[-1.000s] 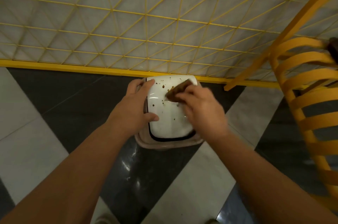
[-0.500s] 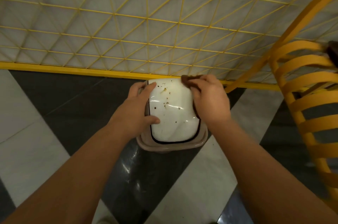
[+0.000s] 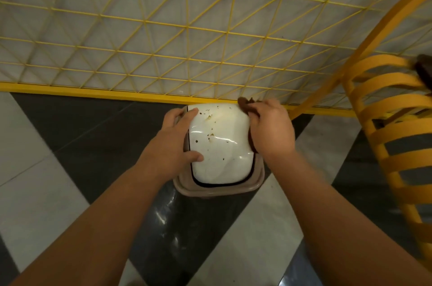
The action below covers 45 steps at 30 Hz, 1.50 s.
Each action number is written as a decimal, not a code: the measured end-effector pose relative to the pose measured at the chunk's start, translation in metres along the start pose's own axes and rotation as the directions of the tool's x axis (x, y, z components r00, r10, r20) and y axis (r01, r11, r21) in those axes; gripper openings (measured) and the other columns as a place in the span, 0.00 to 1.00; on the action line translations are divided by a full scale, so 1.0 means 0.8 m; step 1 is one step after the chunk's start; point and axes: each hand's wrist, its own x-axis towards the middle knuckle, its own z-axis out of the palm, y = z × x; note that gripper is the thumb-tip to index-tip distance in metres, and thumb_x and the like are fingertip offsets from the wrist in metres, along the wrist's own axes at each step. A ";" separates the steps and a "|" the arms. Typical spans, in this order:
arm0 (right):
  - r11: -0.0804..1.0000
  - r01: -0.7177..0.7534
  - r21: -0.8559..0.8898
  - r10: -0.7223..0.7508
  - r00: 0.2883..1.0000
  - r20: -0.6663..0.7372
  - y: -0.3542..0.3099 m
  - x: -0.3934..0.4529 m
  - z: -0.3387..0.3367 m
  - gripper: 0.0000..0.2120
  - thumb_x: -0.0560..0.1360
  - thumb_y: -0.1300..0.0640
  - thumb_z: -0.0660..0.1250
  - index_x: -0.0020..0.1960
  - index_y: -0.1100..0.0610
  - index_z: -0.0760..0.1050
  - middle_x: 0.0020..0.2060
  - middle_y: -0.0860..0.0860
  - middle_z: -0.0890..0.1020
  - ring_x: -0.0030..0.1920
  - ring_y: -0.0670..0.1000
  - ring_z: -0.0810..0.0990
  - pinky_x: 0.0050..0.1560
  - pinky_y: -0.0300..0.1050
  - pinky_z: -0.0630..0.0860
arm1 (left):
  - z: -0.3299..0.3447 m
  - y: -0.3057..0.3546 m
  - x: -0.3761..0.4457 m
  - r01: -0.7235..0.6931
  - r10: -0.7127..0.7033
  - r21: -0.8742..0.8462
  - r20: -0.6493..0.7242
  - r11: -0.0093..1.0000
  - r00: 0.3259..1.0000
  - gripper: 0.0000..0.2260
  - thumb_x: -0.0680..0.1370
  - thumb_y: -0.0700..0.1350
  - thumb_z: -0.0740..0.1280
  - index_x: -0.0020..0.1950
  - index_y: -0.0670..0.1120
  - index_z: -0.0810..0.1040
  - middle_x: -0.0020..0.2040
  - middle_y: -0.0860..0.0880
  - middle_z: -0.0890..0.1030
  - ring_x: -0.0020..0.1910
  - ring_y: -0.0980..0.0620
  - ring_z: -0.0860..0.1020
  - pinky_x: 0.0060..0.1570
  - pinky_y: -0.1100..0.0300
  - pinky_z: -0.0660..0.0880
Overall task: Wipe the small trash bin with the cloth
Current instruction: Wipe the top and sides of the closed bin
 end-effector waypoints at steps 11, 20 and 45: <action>0.997 0.069 -0.029 -0.065 0.991 0.114 -0.025 0.018 0.002 0.12 0.78 0.56 0.61 0.57 0.52 0.79 0.52 0.52 0.75 0.53 0.55 0.74 0.44 0.46 0.72 | 0.001 -0.001 0.000 -0.006 0.006 0.011 -0.005 1.000 1.000 0.44 0.69 0.47 0.76 0.77 0.58 0.53 0.75 0.56 0.50 0.71 0.51 0.63 0.64 0.54 0.68; 0.974 -0.214 0.070 0.173 0.911 0.374 0.000 0.027 -0.039 0.08 0.78 0.53 0.61 0.48 0.52 0.79 0.36 0.50 0.78 0.35 0.47 0.75 0.33 0.43 0.71 | -0.025 0.004 0.009 -0.009 0.012 -0.015 0.164 1.000 0.986 0.45 0.68 0.43 0.77 0.77 0.60 0.53 0.75 0.57 0.52 0.72 0.50 0.60 0.68 0.53 0.64; 0.962 0.272 0.000 -0.267 0.947 0.179 0.012 -0.125 -0.041 0.17 0.76 0.51 0.60 0.64 0.50 0.75 0.61 0.49 0.76 0.55 0.48 0.71 0.51 0.32 0.63 | 0.056 0.067 -0.042 0.113 -0.064 0.406 -0.134 0.907 0.989 0.53 0.61 0.77 0.59 0.78 0.54 0.42 0.79 0.54 0.47 0.78 0.53 0.45 0.67 0.35 0.30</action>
